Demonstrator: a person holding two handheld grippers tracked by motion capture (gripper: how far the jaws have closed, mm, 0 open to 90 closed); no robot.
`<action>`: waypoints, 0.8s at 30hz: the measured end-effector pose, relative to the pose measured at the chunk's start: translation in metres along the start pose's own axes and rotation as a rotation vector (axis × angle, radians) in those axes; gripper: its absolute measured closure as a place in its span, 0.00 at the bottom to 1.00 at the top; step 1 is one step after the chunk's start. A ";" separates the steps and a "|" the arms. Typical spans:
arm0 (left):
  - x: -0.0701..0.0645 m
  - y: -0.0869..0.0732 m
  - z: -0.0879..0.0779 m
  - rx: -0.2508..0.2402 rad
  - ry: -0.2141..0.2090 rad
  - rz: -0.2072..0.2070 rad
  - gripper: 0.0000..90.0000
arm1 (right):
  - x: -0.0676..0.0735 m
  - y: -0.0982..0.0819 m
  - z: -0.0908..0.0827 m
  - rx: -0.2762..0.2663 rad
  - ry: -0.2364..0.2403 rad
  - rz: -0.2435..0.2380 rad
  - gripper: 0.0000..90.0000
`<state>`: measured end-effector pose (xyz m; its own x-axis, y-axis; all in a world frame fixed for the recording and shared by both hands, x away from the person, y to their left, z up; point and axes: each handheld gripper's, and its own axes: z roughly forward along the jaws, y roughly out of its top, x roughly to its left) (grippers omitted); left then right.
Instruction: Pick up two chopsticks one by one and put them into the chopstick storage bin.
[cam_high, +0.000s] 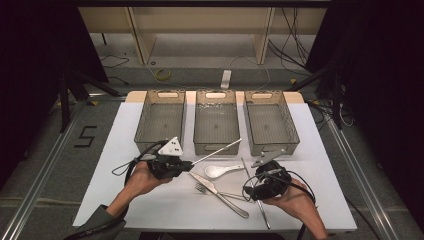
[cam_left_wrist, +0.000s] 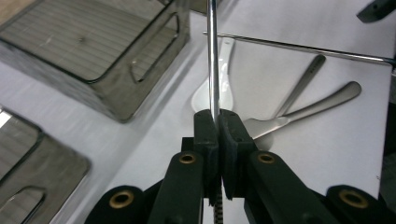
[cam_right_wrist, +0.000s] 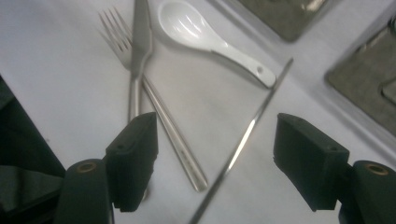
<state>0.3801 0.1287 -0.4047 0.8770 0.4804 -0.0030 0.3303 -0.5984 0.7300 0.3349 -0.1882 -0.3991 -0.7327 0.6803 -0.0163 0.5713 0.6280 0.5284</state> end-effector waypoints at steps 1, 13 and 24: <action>0.002 0.000 -0.001 -0.005 0.008 -0.009 0.96 | -0.001 -0.002 0.002 0.012 -0.003 0.006 0.35; 0.024 -0.002 -0.012 -0.051 0.081 -0.113 0.96 | -0.007 -0.025 0.021 0.126 -0.035 0.065 0.34; 0.057 -0.003 -0.030 -0.096 0.172 -0.208 0.96 | -0.009 -0.035 0.026 0.204 -0.041 0.082 0.33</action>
<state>0.4188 0.1769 -0.3865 0.7191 0.6932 -0.0495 0.4549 -0.4157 0.7875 0.3310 -0.2068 -0.4395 -0.6679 0.7441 -0.0170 0.6940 0.6309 0.3470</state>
